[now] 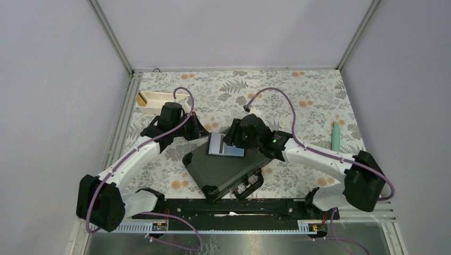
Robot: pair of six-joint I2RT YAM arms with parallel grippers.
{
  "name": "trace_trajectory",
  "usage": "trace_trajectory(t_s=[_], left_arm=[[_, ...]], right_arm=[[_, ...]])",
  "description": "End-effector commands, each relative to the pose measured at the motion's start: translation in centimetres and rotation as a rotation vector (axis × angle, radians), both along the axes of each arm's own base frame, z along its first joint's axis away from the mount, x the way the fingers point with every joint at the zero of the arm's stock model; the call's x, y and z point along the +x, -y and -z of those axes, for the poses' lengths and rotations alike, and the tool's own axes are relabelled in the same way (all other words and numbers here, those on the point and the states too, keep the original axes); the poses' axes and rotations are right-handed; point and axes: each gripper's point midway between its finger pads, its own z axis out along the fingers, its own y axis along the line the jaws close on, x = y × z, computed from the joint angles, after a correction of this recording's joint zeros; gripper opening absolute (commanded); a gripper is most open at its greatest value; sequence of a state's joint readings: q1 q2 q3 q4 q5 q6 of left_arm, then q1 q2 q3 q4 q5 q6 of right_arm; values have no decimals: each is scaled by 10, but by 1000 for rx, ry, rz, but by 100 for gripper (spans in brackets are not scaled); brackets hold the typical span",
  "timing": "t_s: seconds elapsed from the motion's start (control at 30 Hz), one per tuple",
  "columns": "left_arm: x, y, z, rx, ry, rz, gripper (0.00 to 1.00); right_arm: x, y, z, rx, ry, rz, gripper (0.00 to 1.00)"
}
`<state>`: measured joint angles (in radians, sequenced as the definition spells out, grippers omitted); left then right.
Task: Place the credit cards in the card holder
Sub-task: Insert the credit card into the card holder.
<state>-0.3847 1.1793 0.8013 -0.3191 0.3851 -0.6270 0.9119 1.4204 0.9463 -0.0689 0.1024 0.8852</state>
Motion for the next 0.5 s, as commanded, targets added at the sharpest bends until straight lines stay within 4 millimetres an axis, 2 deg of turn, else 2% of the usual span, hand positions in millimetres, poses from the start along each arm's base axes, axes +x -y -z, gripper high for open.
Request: trace_trajectory(t_s=[0.0, 0.07, 0.17, 0.23, 0.3, 0.4, 0.47], left_arm=[[-3, 9, -32, -36, 58, 76, 0], [-2, 8, -34, -27, 57, 77, 0], [0, 4, -34, 10, 68, 77, 3], [1, 2, -33, 19, 68, 76, 19], [2, 2, -31, 22, 68, 73, 30], [5, -2, -25, 41, 60, 54, 52], [7, -4, -19, 49, 48, 36, 62]], right_arm=[[8, 24, -46, -40, 141, 37, 55], [9, 39, -51, -68, 161, 48, 60], [15, 72, -48, -97, 145, 79, 65], [17, 91, -41, -99, 109, 76, 67], [19, 110, -32, -117, 70, 86, 67], [14, 116, -24, -129, 38, 68, 66], [11, 117, -18, -130, 20, 64, 65]])
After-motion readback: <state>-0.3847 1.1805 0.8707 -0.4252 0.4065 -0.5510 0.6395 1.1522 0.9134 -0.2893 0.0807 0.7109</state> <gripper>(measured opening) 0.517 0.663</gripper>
